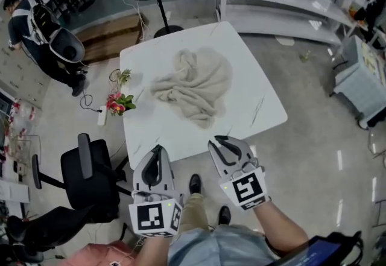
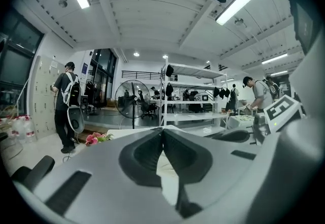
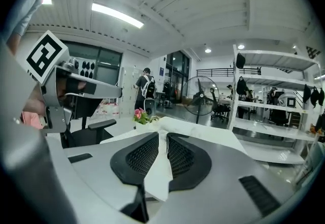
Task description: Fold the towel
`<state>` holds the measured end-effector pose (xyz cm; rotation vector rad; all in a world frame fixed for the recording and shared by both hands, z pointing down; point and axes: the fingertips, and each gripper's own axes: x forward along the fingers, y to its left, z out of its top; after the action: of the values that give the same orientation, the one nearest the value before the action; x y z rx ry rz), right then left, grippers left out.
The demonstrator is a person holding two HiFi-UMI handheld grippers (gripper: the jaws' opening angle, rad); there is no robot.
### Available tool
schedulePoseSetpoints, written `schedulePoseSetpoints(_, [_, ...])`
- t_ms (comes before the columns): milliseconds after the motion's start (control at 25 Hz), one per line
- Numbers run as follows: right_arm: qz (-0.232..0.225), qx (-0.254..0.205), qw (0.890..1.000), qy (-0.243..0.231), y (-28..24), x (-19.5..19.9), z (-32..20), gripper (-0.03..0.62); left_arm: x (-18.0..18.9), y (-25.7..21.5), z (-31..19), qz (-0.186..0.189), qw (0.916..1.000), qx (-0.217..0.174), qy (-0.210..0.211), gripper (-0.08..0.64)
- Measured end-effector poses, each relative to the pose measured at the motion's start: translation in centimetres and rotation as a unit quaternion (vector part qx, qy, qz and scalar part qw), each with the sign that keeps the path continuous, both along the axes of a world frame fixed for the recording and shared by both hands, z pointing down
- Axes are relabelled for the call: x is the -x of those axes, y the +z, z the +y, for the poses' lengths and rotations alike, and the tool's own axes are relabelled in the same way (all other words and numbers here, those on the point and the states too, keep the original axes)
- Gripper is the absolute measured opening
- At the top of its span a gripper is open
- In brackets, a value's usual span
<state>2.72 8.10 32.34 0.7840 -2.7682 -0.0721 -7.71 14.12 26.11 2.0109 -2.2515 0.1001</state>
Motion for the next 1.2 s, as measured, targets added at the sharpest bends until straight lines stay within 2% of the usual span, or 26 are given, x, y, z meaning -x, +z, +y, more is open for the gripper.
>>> schedulePoseSetpoints(200, [0.068, 0.039, 0.997, -0.017, 6.5, 3.7, -2.8, 0.072, 3.7, 3.6, -3.6, 0.019, 0.9991, 0.035, 0.013, 0.008])
schedulePoseSetpoints(440, [0.155, 0.076, 0.985, -0.018, 15.6, 5.9, -6.0, 0.097, 7.0, 10.3, -6.7, 0.046, 0.9948, 0.088, 0.024, 0.008])
schedulePoseSetpoints(600, [0.19, 0.079, 0.978, -0.017, 18.2, 6.5, -7.4, 0.115, 8.0, 13.5, -7.8, 0.062, 0.9914, 0.111, 0.029, 0.008])
schedulePoseSetpoints(680, [0.209, 0.08, 0.975, -0.013, 18.6, 6.6, -7.7, 0.097, 8.4, 14.4, -8.1, 0.067, 0.9904, 0.117, 0.03, 0.009])
schedulePoseSetpoints(760, [0.215, 0.098, 0.972, -0.004, 18.9, 6.5, -7.9, 0.086, 8.6, 15.0, -8.3, 0.071, 0.9893, 0.124, 0.03, 0.008])
schedulePoseSetpoints(920, [0.21, 0.162, 0.964, -0.003, 19.4, 6.3, -8.1, 0.081, 8.9, 15.2, -8.3, 0.069, 0.9893, 0.125, 0.03, 0.008])
schedulePoseSetpoints(960, [0.212, 0.169, 0.963, -0.009, 19.5, 6.3, -8.1, 0.045, 8.9, 15.0, -8.3, 0.068, 0.9898, 0.122, 0.029, 0.008])
schedulePoseSetpoints(1080, [0.218, 0.169, 0.96, -0.039, 19.2, 6.1, -7.6, 0.032, 8.6, 14.4, -7.9, 0.069, 0.9902, 0.119, 0.024, 0.008])
schedulePoseSetpoints(1200, [0.214, 0.154, 0.963, -0.058, 18.2, 5.3, -6.0, 0.034, 7.9, 14.1, -6.9, 0.066, 0.9906, 0.118, 0.021, 0.008])
